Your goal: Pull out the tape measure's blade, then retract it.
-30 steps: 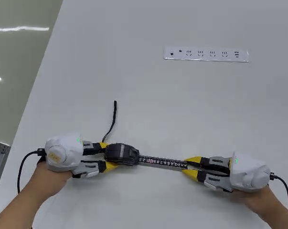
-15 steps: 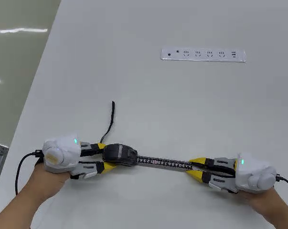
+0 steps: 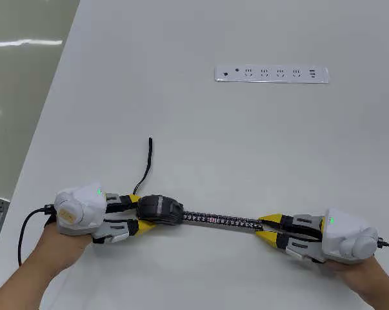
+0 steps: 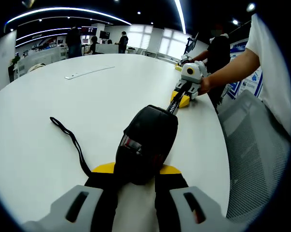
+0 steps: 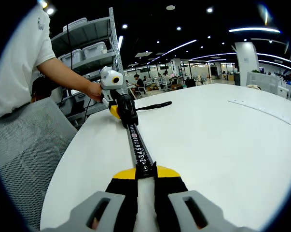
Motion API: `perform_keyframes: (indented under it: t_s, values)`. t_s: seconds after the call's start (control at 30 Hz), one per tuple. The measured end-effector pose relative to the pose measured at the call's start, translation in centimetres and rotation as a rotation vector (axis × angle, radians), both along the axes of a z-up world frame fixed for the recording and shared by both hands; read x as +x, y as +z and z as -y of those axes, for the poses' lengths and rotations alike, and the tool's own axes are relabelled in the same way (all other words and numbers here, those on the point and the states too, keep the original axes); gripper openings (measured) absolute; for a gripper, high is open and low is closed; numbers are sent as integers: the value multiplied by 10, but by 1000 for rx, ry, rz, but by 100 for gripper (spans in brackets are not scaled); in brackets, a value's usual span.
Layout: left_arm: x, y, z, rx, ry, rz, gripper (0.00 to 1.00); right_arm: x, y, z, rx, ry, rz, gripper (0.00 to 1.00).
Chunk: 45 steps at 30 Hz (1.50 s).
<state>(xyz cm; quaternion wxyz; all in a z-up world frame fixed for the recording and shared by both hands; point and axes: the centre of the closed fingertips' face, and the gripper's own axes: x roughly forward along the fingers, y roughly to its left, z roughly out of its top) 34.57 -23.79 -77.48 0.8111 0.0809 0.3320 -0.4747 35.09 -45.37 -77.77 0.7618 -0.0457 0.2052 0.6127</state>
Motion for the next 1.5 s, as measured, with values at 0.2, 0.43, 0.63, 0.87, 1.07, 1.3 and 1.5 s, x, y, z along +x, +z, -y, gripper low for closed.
perform_keyframes:
  t_s: [0.2,0.43,0.63,0.87,1.07,1.3,1.5]
  values:
    - [0,0,0,4,-3,1,25,-1,0,2,-3,-6,4,10]
    - [0,0,0,3,-5,1,25,-1,1,12,-2,-15,-3,10]
    - [0,-1,0,5,-4,1,25,-2,2,14,-5,-10,-2,9]
    - [0,-1,0,4,-2,-1,25,-1,1,22,-4,-16,-6,9]
    - [-1,-1,0,1,0,-2,25,-3,1,27,-6,-17,-4,9]
    - [0,-2,-1,4,0,-1,25,-2,1,37,-4,-29,-17,9]
    - [0,-2,-1,4,2,0,25,-2,1,44,-3,-36,-23,9]
